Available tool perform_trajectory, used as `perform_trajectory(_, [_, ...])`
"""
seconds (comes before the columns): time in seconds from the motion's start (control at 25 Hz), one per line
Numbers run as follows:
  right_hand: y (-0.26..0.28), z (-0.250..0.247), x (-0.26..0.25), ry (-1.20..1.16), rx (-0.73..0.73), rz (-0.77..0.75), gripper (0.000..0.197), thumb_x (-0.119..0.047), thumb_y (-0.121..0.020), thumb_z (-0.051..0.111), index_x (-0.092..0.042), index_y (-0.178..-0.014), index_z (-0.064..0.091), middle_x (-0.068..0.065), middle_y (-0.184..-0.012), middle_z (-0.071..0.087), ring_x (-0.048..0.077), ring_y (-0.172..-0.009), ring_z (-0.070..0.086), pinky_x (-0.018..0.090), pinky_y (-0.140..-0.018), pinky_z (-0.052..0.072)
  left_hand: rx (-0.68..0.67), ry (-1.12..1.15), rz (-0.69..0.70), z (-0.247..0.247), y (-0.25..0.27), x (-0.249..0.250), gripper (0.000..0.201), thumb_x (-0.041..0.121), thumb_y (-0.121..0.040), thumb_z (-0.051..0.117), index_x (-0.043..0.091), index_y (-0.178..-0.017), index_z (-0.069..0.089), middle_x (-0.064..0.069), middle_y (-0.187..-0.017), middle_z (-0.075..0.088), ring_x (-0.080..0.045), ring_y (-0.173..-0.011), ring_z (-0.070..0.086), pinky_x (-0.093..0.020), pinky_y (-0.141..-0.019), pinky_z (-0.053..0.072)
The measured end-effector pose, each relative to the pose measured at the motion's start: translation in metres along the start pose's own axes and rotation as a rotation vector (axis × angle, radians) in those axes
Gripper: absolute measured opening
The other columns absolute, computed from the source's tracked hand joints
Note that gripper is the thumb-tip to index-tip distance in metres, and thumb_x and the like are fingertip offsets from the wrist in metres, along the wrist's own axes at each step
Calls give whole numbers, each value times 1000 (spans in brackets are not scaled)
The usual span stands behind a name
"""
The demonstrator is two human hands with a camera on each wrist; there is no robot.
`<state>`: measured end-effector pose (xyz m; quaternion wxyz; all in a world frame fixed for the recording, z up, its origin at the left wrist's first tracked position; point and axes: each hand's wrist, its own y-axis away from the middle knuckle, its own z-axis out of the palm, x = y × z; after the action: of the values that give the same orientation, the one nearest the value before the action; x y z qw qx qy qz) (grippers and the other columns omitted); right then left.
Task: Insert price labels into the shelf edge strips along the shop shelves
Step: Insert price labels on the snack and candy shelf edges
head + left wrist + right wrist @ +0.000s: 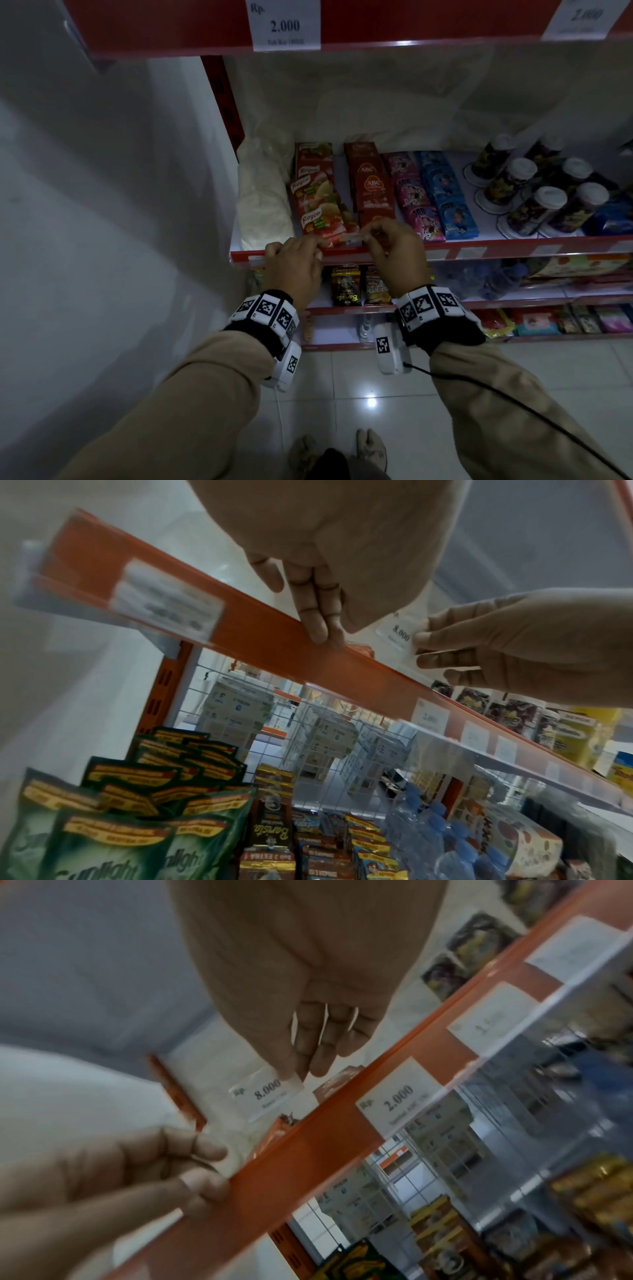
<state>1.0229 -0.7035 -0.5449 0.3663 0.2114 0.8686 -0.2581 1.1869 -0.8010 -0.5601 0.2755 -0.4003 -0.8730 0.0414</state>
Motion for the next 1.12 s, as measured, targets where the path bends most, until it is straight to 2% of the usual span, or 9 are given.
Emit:
perform_trajectory(0.16, [1,12,-3,172,-109,-94,11,-10,-85,61,-16,-93,67,6,-93,66,28,-92,55,44,-78,47,-23,-20,1,-1,1,-7,33,5,-80,54,19,-110,58,2,-93,63,-24,-87,57,-38,-80,29])
perform_trajectory(0.32, [4,23,-3,326,-143,-149,16,-8,-81,63,-17,-93,68,8,-96,64,31,-95,50,42,-78,45,-140,-201,67,-1,4,-6,34,22,-85,56,24,-119,57,-1,-108,57,-25,-100,51,-39,-83,29])
perform_trajectory(0.44, [7,26,-3,361,-112,-173,15,-12,-79,66,-15,-93,69,10,-98,61,32,-94,50,39,-77,43,-170,-290,79,-1,4,-3,29,29,-88,53,24,-117,58,-1,-111,54,-25,-102,49,-40,-85,31])
perform_trajectory(0.56, [13,26,0,463,-157,-231,22,-20,-75,69,-15,-97,68,10,-98,62,32,-95,51,40,-78,44,-147,-356,94,-2,2,0,23,27,-88,54,22,-109,62,-3,-108,56,-27,-97,52,-40,-83,32])
perform_trajectory(0.64, [14,26,0,520,-189,-246,22,-16,-75,70,-13,-96,68,11,-98,63,34,-93,53,41,-75,45,-143,-389,100,-2,0,0,19,23,-88,55,21,-105,63,-3,-106,57,-28,-96,52,-40,-82,32])
perform_trajectory(0.8, [13,27,-2,575,-182,-266,10,-11,-78,70,-10,-88,71,13,-91,63,34,-86,55,41,-70,45,-182,-424,89,1,0,-1,21,18,-89,53,24,-109,59,-2,-111,52,-27,-101,48,-39,-83,28])
perform_trajectory(1.0, [16,26,-3,610,-193,-252,13,-10,-81,67,-10,-94,68,13,-95,62,34,-87,54,41,-70,46,-193,-449,103,2,0,-1,27,16,-88,51,26,-112,58,-2,-114,49,-26,-103,45,-38,-84,24])
perform_trajectory(1.12, [16,27,-5,632,-193,-245,11,-9,-79,67,-10,-90,69,13,-93,62,34,-87,54,40,-70,46,-188,-461,102,1,1,-2,28,16,-89,51,26,-114,57,-1,-113,50,-26,-103,45,-39,-84,26])
